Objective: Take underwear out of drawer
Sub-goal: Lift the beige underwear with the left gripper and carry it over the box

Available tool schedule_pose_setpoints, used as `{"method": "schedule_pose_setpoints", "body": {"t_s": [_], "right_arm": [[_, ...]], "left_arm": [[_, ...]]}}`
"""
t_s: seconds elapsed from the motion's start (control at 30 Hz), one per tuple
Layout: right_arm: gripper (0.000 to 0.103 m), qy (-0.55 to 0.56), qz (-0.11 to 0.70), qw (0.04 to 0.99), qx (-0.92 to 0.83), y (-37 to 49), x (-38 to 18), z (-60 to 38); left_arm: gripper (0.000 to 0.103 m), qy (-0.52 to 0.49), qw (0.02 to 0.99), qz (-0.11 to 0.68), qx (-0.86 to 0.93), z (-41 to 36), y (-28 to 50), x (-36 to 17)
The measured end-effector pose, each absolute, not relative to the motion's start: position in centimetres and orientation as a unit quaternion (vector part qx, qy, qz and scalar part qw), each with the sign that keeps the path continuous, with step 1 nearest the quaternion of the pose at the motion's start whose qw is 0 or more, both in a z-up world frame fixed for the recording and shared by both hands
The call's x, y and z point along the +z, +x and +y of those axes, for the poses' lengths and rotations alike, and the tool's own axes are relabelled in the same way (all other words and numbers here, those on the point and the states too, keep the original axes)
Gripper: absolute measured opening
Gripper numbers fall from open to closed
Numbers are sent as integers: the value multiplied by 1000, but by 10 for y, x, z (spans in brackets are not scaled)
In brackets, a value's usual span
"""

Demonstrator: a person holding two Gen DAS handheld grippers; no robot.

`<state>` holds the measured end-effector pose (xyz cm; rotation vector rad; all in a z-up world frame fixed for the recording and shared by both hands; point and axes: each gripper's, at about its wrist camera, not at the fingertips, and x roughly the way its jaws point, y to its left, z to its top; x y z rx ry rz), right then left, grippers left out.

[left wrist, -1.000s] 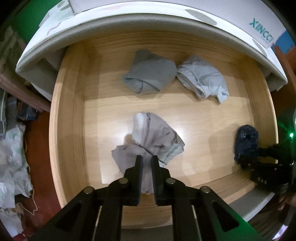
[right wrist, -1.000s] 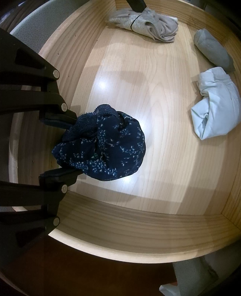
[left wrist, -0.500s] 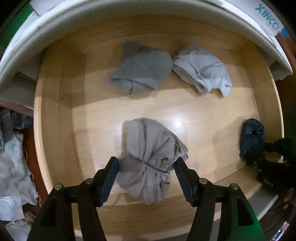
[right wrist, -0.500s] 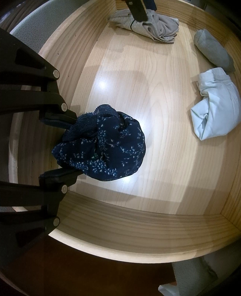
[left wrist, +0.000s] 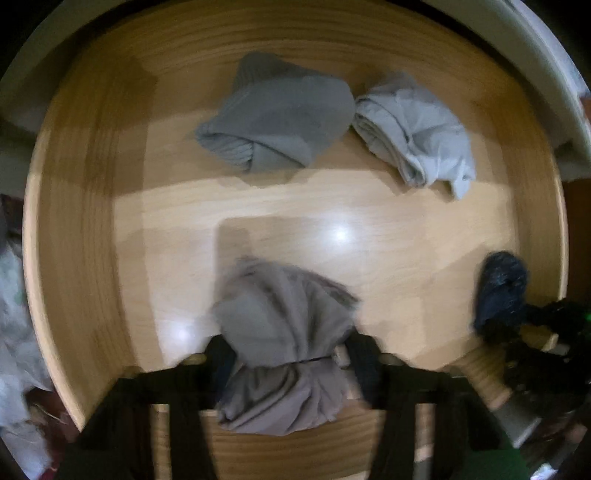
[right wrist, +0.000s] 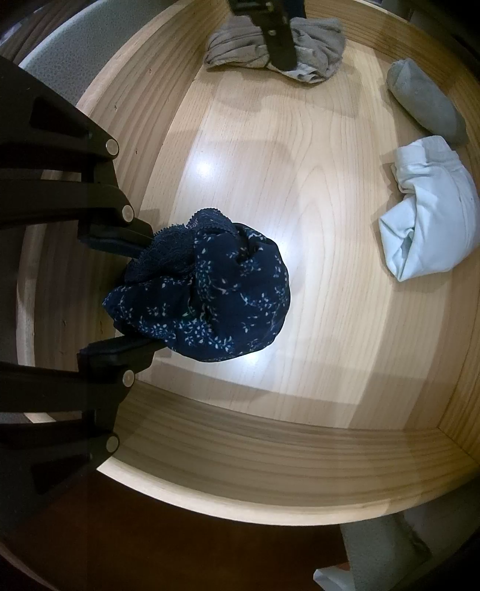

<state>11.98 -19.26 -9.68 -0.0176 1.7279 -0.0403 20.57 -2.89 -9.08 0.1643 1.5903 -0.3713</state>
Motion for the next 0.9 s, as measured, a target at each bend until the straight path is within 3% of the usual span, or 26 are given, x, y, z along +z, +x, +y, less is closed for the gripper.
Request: {"method": "schedule_pose_setpoints", "body": {"t_s": [0.33, 0.9], "right_arm": [[36, -7, 759, 651, -19, 122, -96, -195], [36, -6, 758, 652, -22, 120, -88, -195]], "left_arm": [[43, 64, 712, 680, -163, -3, 198, -67], [43, 76, 799, 570, -177, 37, 171, 80]]}}
